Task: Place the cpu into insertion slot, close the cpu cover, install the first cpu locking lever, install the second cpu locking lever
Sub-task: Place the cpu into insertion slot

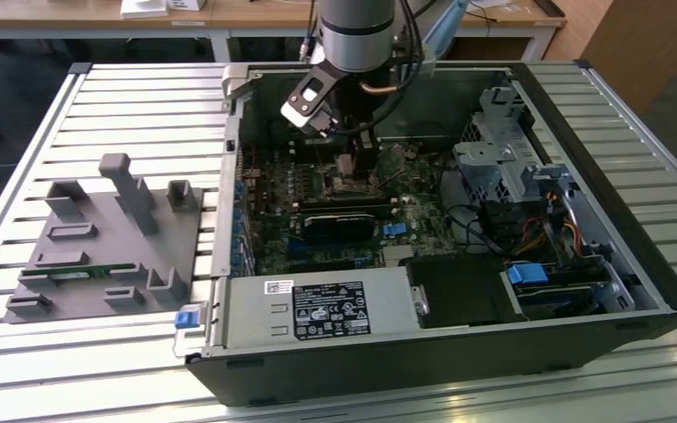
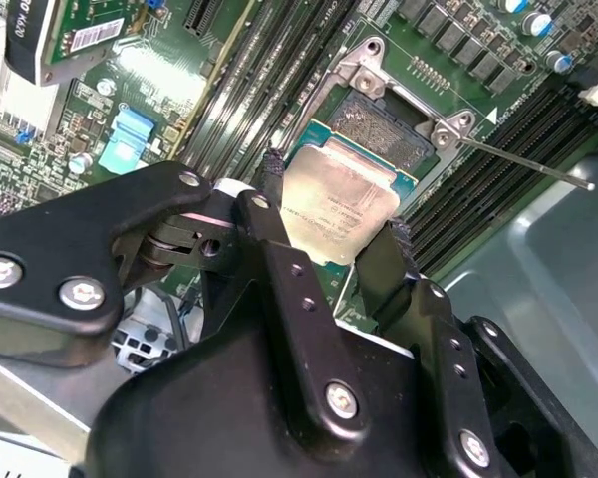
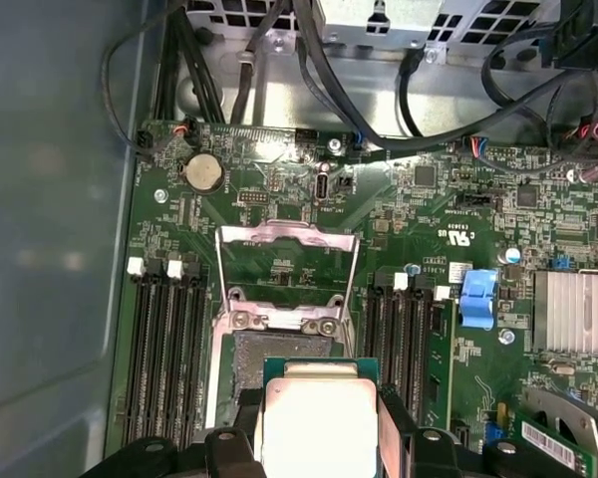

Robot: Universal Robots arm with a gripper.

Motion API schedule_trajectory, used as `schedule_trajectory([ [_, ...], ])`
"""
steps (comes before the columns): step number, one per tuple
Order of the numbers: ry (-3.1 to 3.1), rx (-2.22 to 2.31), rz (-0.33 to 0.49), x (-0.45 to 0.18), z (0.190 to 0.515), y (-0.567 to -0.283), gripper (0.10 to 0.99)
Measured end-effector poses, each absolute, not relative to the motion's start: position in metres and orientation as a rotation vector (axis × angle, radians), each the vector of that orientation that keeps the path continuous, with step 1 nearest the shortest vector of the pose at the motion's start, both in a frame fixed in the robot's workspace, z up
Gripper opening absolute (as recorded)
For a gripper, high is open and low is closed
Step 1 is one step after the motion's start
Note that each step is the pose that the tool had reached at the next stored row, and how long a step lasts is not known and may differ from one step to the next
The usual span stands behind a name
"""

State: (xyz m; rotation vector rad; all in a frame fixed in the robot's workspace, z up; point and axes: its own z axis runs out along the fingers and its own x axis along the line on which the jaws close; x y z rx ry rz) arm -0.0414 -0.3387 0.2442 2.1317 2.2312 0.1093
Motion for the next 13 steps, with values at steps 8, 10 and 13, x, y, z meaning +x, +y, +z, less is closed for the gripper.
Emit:
schedule_trajectory([
  [8,2.231,2.132,0.109,-0.0414,0.2410,-0.3357,0.537],
  [10,2.231,2.132,0.109,-0.0414,0.2407,-0.3343,0.537],
  [13,2.231,2.132,0.109,-0.0414,0.2402,-0.3327,0.537],
])
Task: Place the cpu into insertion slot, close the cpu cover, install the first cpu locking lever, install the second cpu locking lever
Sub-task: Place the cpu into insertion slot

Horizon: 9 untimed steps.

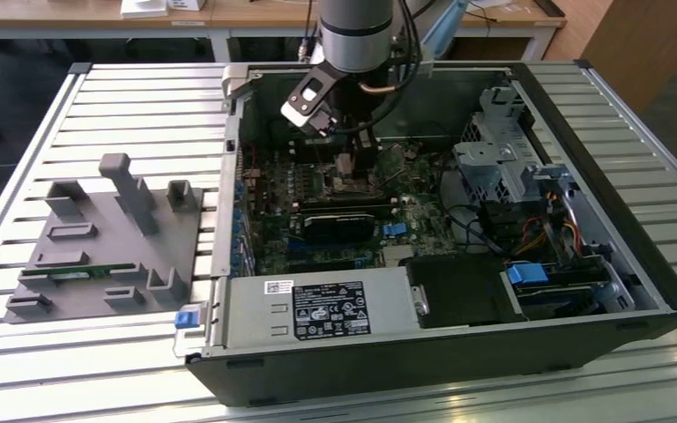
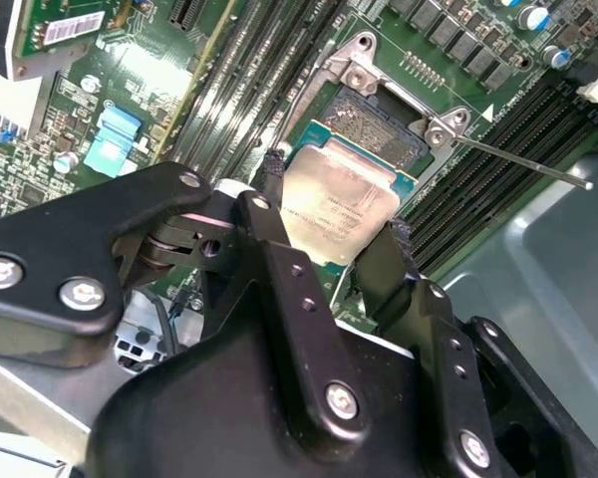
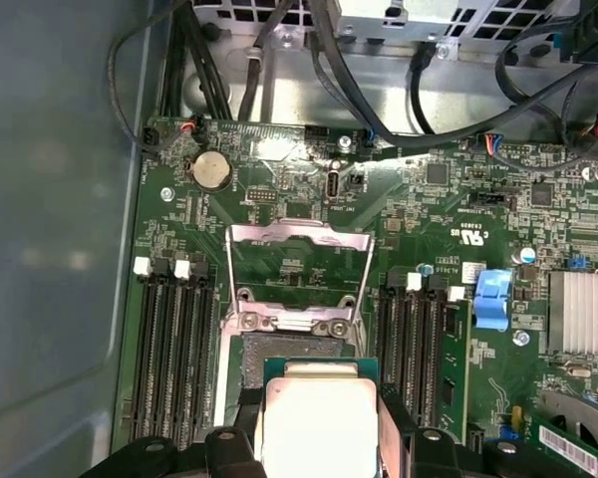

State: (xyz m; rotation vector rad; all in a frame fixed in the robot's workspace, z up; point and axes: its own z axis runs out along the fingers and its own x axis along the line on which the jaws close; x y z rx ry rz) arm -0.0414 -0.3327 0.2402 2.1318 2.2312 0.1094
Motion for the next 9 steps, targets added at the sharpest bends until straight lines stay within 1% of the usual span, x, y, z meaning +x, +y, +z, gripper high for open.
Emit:
schedule_trajectory([
  [9,2.230,2.132,0.109,-0.0414,0.2344,-0.3238,0.537],
])
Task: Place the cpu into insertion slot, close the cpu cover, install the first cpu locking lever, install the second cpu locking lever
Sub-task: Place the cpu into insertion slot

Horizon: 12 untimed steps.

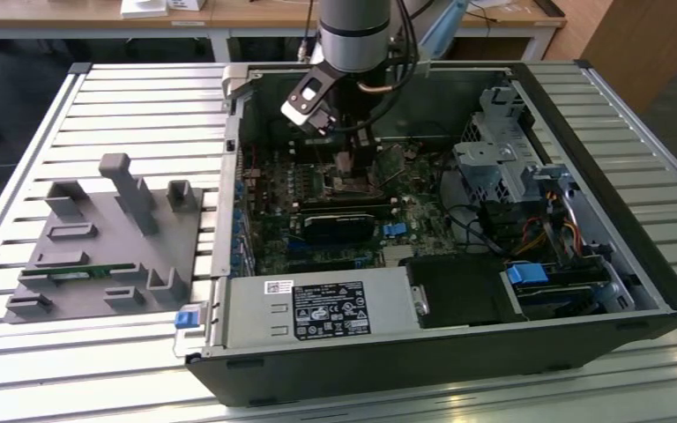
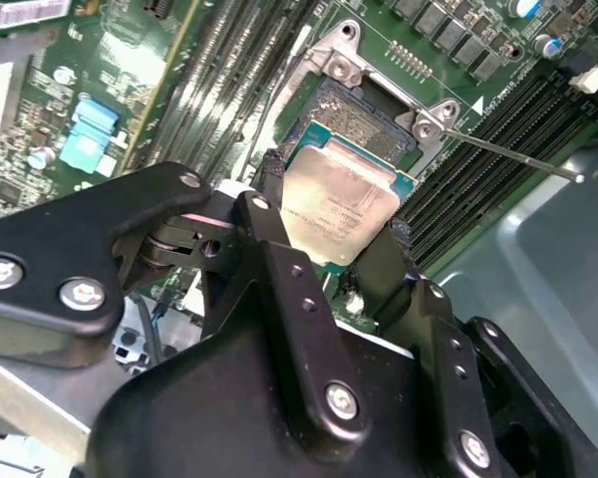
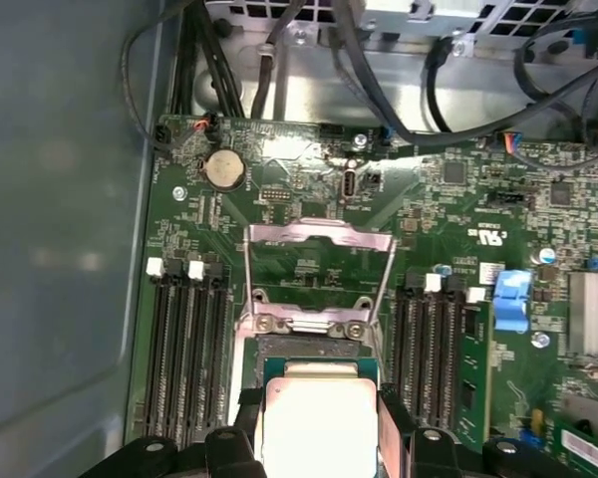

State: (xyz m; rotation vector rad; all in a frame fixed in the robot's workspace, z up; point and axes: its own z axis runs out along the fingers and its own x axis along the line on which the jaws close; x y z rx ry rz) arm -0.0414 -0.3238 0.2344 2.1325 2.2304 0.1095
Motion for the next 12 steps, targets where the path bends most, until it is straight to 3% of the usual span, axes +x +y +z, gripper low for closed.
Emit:
schedule_trajectory([
  [12,2.211,2.151,0.109,-0.045,0.219,-0.320,0.537],
])
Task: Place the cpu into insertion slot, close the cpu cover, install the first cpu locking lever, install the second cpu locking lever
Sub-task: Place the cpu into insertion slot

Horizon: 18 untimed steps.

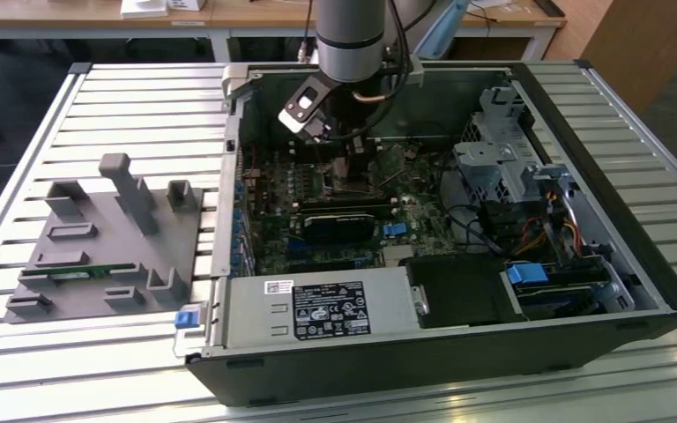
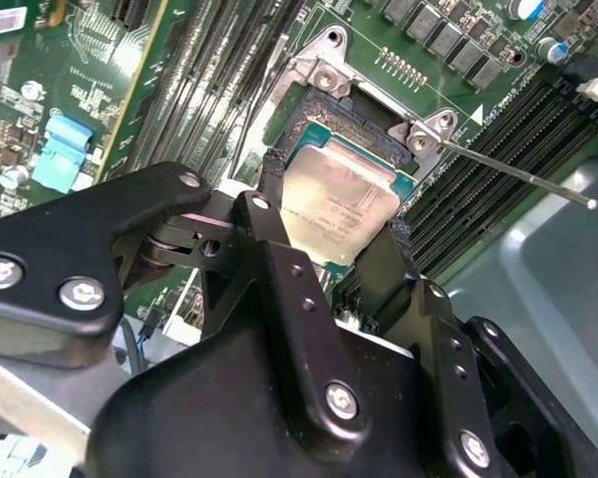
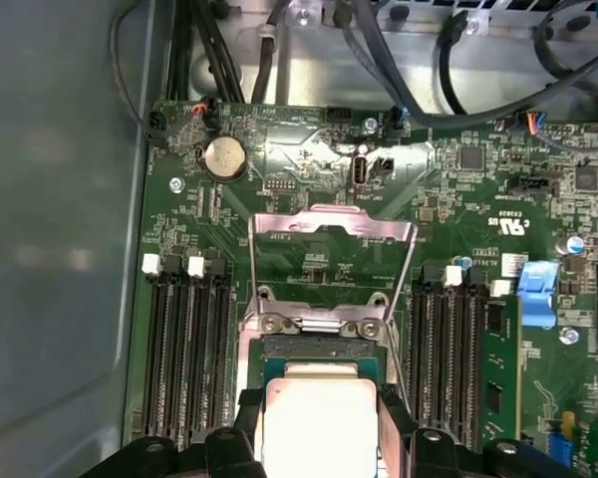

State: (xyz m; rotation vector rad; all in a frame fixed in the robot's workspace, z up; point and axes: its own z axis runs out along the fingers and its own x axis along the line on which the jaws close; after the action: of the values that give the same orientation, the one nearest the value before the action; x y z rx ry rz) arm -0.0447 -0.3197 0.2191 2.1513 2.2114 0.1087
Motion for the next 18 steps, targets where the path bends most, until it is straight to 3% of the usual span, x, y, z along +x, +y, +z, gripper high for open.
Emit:
schedule_trajectory([
  [18,2.186,2.176,0.108,-0.046,0.205,-0.318,0.537],
])
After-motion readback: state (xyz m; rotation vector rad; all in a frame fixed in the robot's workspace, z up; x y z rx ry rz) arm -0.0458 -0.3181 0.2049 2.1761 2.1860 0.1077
